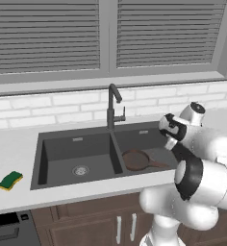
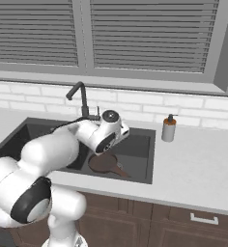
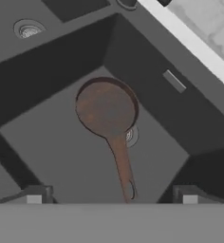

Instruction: Pick the pan and sponge and place them into the sink. Then turn on the water.

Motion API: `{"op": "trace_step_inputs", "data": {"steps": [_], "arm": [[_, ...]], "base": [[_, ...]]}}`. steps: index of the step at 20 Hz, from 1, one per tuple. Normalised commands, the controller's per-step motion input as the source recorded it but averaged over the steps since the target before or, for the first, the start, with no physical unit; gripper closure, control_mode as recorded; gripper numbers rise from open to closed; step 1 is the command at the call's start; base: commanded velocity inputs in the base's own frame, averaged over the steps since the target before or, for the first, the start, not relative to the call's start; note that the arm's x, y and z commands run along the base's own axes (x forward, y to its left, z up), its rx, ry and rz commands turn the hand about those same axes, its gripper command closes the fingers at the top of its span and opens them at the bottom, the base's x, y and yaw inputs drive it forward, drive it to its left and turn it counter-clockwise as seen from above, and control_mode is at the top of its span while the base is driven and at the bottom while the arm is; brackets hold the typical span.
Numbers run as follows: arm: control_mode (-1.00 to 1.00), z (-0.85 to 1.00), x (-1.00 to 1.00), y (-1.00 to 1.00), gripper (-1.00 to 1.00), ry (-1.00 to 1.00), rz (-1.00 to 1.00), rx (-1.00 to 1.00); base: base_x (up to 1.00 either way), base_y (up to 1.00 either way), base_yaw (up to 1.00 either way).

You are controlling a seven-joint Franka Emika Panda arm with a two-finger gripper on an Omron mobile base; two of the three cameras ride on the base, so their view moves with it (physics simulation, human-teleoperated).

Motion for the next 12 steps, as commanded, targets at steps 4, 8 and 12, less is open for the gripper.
{"op": "trace_step_inputs", "data": {"steps": [4,8,12], "arm": [[-1.0,0.91,-0.95,0.34,-1.0,-0.05,0.06,-0.18],[-1.0,0.64,-0.89,0.61,-1.0,0.03,0.03,-0.14],[-1.0,0.38,-0.99,0.81,-1.0,0.03,0.06,-0.17]], "base": [[0.0,0.0,0.0],[0.0,0.0,0.0],[0.0,0.0,0.0]]}}
